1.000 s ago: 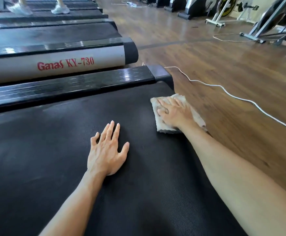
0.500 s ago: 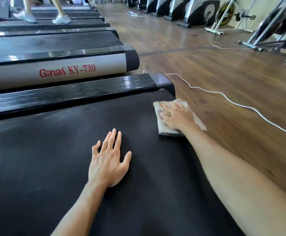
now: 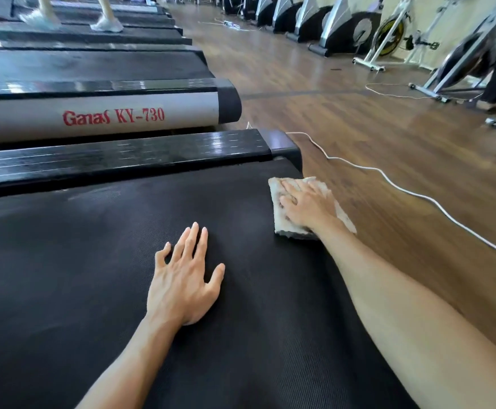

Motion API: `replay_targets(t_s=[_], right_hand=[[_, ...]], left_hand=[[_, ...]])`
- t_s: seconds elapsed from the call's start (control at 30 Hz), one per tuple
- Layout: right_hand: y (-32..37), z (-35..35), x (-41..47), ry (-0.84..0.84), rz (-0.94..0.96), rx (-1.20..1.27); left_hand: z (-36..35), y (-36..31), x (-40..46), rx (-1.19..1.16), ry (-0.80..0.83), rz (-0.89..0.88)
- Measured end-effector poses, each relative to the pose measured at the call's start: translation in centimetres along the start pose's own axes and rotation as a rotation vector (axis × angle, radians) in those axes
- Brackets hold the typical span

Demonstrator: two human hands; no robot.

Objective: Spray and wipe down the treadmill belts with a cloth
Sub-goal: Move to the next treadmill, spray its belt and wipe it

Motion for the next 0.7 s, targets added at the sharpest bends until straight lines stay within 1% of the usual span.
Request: replay_targets(t_s=[0.1,0.17,0.2,0.27,0.33,0.4,0.47,0.5,0.57,0.63,0.7], right_hand=[[2.7,-0.8,-1.1,0.04,0.12,0.007],[2.1,-0.6,-4.4,0.04,0.22,0.009],[0.9,-0.4,-5.9,0.036,0.231,0.006],[-1.5,0.0,-8.0,0.054,0.177,-0.002],[-2.8,0.2,-6.6,0.036,0.092,-0.01],[-2.0,0.6,-3.6,0.017,0.02,-0.008],[0.0,0.5,-1.1,0.007,0.001,-0.028],[1.2,0.0,-0.4,0.016,0.019,-0.043],[3.3,-1.0,-1.0,0.024,0.113,-0.041],[4.0,-1.2,-3.8,0.043,0.244,-0.021],[2.9,-0.7,-7.8,0.082,0.31,0.015]], left_hand=[[0.1,0.1,0.0,-0.003,0.008,-0.006],[0.1,0.1,0.0,-0.004,0.012,-0.002],[0.1,0.0,0.0,-0.003,0.014,-0.007],[0.2,0.0,0.0,-0.005,0.012,-0.011],[0.2,0.0,0.1,-0.008,0.005,-0.004],[0.2,-0.1,0.0,-0.002,0.012,-0.001],[0.2,-0.1,0.1,0.013,0.019,0.001],[0.2,-0.1,0.1,0.014,0.02,0.003],[0.3,0.0,0.2,0.009,0.023,0.001],[0.2,0.0,0.2,0.006,0.026,-0.007],[0.2,0.0,0.1,-0.01,0.013,-0.014]])
Point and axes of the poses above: each hand's wrist, its own x-axis towards the middle knuckle, its own z-axis out of the back of the hand, y = z × x, the point moved 3 cm from there along x, towards the middle knuckle, and after that the axes turned 4 degrees about -z, right-handed, at the moved point
